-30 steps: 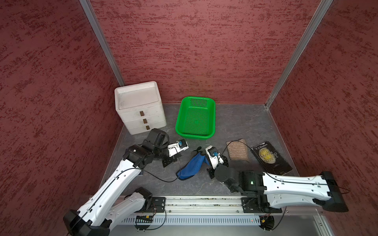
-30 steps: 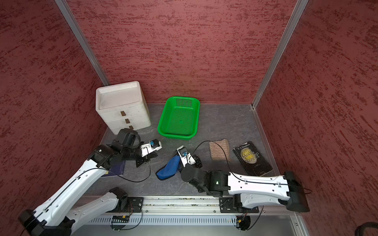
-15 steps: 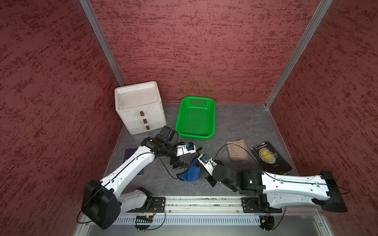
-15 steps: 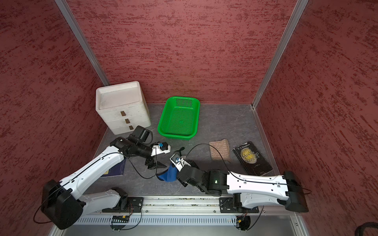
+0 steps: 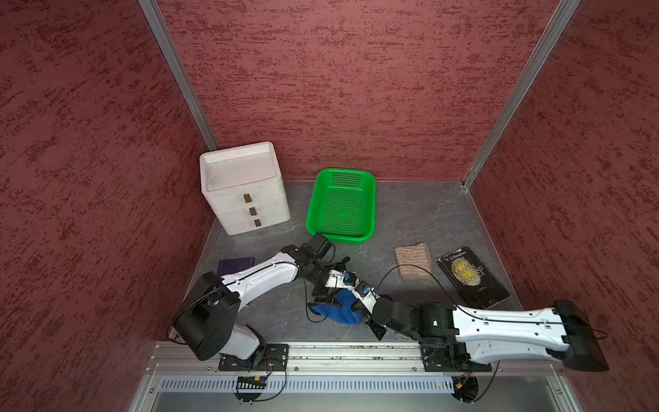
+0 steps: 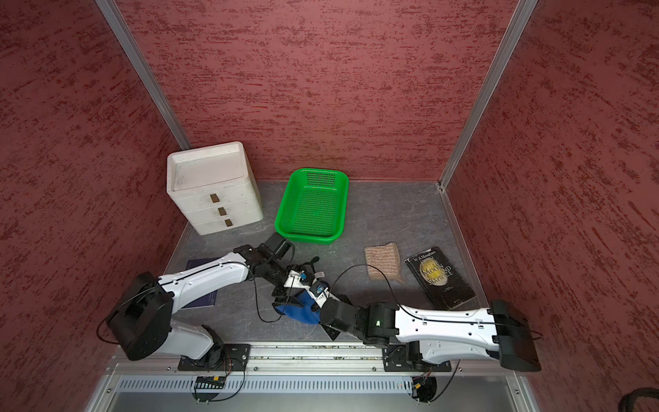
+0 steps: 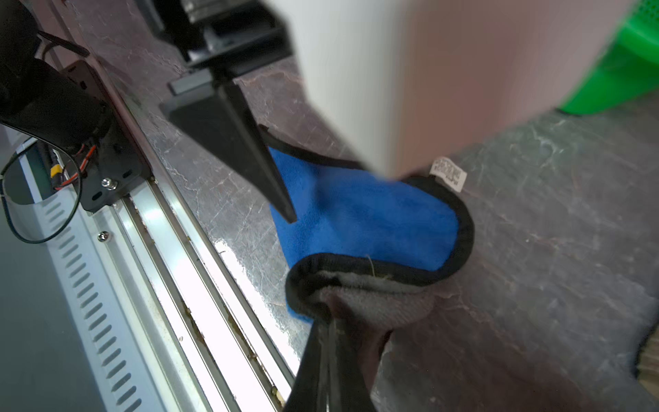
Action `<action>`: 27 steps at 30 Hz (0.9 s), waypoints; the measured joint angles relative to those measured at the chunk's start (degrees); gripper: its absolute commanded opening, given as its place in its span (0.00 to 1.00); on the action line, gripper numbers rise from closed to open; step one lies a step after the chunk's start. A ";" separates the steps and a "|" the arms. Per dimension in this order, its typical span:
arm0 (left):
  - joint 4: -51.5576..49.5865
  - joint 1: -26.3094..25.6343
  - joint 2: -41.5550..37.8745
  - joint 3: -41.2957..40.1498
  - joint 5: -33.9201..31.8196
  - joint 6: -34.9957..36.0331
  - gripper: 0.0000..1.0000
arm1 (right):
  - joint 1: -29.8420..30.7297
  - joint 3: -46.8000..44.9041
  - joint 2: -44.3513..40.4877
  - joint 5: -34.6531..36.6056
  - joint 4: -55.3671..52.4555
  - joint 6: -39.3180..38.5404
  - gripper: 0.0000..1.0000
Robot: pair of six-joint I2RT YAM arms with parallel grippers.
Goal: Fold the square dishcloth
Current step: Flatten out the cleaning item at the center of the board.
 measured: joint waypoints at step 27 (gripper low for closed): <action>-9.86 -4.55 20.15 19.47 -2.47 -15.41 0.42 | 0.02 -7.34 -6.75 2.67 -1.95 12.46 0.00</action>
